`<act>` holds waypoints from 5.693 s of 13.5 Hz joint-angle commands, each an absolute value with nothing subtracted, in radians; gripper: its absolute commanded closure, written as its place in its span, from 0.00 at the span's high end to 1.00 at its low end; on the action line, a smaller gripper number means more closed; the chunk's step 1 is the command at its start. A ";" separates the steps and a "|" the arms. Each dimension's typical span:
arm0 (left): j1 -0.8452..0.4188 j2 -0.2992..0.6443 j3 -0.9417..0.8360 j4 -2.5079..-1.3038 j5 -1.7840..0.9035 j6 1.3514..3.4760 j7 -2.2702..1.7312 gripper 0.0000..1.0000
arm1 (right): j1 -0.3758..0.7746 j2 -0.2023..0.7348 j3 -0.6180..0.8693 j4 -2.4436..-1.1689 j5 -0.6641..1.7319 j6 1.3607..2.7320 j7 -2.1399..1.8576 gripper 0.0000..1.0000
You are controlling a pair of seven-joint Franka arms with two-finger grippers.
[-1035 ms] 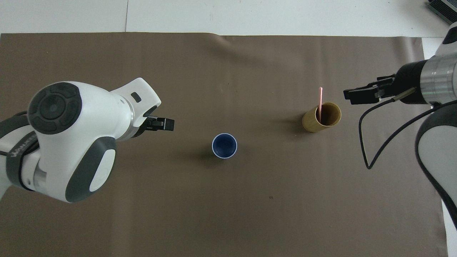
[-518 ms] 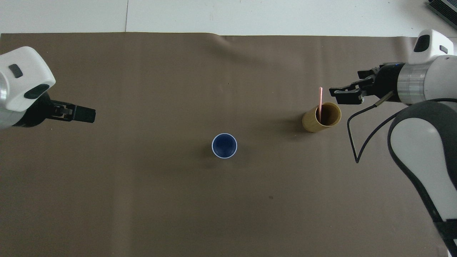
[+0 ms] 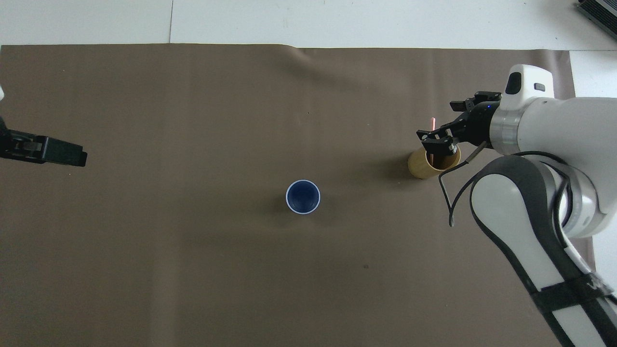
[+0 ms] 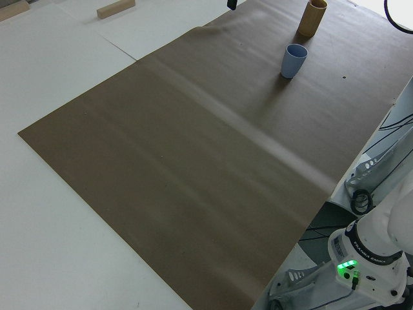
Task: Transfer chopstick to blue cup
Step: 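Grasp the pink stick in the tan cup with the right gripper, then lift the pink stick out of the tan cup with the right gripper, then move the stick over the blue cup and lower it inside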
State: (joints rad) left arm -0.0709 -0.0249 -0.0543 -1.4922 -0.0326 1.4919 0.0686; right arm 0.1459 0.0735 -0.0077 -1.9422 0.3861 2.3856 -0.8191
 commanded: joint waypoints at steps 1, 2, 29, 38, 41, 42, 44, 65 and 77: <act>-0.055 -0.024 -0.061 -1.480 -0.031 1.440 0.078 1.00 | 0.132 0.094 -0.009 -1.957 0.458 2.437 -0.946 1.00; -0.055 -0.031 -0.060 -1.486 -0.031 1.442 0.077 1.00 | 0.126 0.092 -0.009 -1.962 0.468 2.437 -0.950 1.00; -0.040 -0.032 -0.058 -1.486 -0.003 1.450 0.077 1.00 | 0.114 0.009 -0.025 -1.967 0.509 2.243 -0.846 0.00; -0.040 -0.032 -0.060 -1.486 -0.003 1.448 0.077 1.00 | 0.123 0.000 -0.011 -1.774 0.246 2.024 -0.481 0.00; -0.040 -0.032 -0.060 -1.486 -0.005 1.453 0.075 1.00 | 0.126 -0.002 -0.005 -1.726 0.219 1.950 -0.414 0.00; -0.040 -0.032 -0.060 -1.486 -0.005 1.456 0.075 1.00 | 0.133 0.000 -0.005 -1.708 0.201 1.931 -0.388 0.00; -0.040 -0.032 -0.060 -1.486 -0.005 1.456 0.075 1.00 | 0.169 0.003 -0.003 -1.681 0.186 1.916 -0.284 0.00; -0.041 -0.032 -0.060 -1.486 -0.006 1.456 0.071 1.00 | 0.548 0.207 0.008 -1.608 -0.061 2.313 0.497 0.00; -0.041 -0.032 -0.060 -1.486 -0.009 1.456 0.071 1.00 | 0.583 0.199 0.009 -1.724 -0.092 2.319 0.471 0.00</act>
